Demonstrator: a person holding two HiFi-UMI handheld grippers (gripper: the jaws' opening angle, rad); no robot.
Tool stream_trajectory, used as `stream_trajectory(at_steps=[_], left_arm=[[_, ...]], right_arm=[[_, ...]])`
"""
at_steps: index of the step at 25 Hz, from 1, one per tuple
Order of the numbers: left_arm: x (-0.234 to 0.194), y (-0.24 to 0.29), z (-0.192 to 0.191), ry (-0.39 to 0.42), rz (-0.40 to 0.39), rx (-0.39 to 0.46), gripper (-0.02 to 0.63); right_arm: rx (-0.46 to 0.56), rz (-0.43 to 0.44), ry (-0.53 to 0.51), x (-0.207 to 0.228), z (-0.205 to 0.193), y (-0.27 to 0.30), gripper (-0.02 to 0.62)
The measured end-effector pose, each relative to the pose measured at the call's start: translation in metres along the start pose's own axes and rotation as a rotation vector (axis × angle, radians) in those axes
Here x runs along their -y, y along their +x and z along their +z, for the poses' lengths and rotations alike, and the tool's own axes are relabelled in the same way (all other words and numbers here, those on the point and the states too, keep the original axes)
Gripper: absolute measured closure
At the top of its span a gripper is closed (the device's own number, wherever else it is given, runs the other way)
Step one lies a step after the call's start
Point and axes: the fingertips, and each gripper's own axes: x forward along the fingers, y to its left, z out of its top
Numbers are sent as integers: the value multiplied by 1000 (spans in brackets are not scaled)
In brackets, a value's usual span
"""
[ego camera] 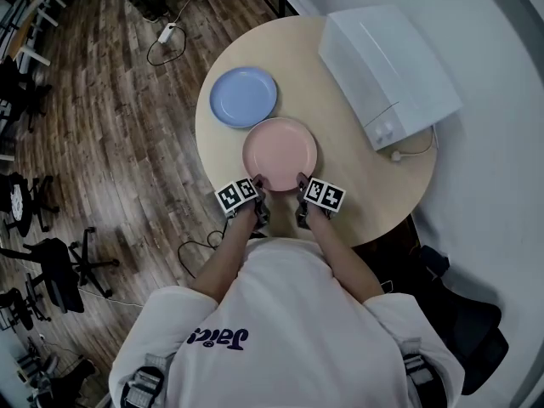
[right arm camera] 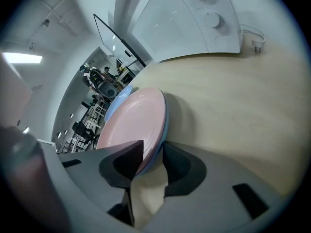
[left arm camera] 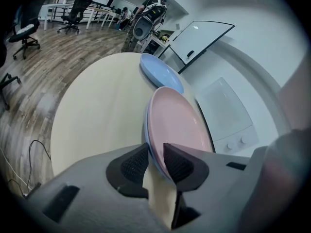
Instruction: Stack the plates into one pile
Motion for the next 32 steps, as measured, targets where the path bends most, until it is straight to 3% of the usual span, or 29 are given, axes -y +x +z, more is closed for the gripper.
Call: stream_trajectory(at_steps=[11, 17, 22, 32], left_arm=[[38, -30, -5, 71, -39, 93, 500], [37, -48, 10, 44, -15, 141, 502], [35, -42, 48, 11, -30, 165, 502], [21, -12, 150, 67, -2, 124, 502]], right_arm=[[79, 52, -106, -11, 23, -40, 465], [88, 96, -199, -39, 36, -41, 465], [94, 140, -192, -67, 60, -16, 465], [65, 86, -152, -117, 103, 61, 468]])
